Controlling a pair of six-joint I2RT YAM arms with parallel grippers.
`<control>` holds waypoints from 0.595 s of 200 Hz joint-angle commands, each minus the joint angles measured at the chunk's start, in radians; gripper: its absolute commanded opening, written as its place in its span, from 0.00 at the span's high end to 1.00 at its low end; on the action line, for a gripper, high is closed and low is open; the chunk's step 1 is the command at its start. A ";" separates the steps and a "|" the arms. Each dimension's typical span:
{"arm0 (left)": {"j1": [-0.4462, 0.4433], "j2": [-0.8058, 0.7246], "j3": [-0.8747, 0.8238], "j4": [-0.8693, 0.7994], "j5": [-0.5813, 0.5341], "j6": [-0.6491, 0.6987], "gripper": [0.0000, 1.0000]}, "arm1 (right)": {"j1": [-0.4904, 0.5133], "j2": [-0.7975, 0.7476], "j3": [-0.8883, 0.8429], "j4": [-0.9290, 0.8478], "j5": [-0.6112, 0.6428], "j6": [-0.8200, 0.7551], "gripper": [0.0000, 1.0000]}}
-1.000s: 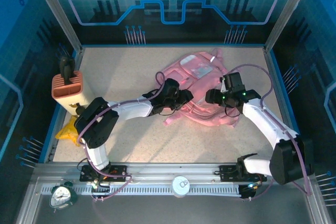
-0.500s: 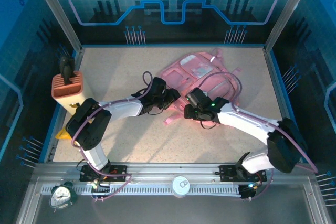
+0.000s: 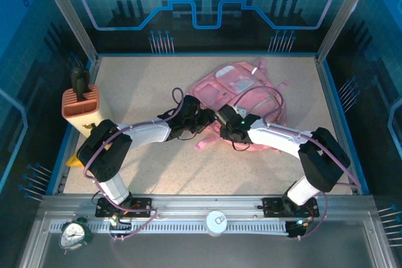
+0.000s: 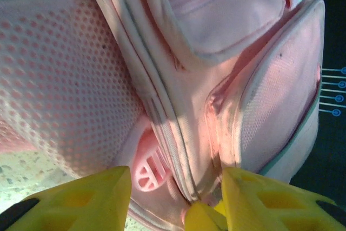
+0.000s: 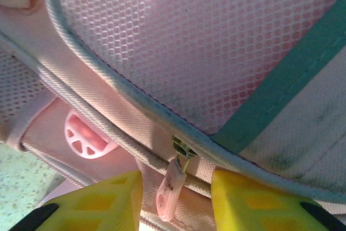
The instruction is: Pack the student bag
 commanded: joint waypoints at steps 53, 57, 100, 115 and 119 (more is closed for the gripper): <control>-0.046 0.101 0.060 0.002 -0.051 -0.018 0.53 | 0.011 0.061 0.029 0.057 0.080 0.001 0.84; -0.045 0.106 0.064 -0.005 -0.057 -0.017 0.53 | 0.012 0.060 0.028 0.053 0.080 0.001 0.86; -0.020 0.162 0.087 -0.059 -0.099 0.006 0.53 | 0.025 0.035 0.020 0.000 0.121 -0.056 0.98; 0.006 0.174 0.082 -0.061 -0.110 0.011 0.53 | 0.025 0.013 -0.003 -0.030 0.131 -0.070 1.00; 0.013 0.176 0.081 -0.064 -0.115 0.014 0.53 | 0.025 0.006 -0.009 -0.036 0.134 -0.074 1.00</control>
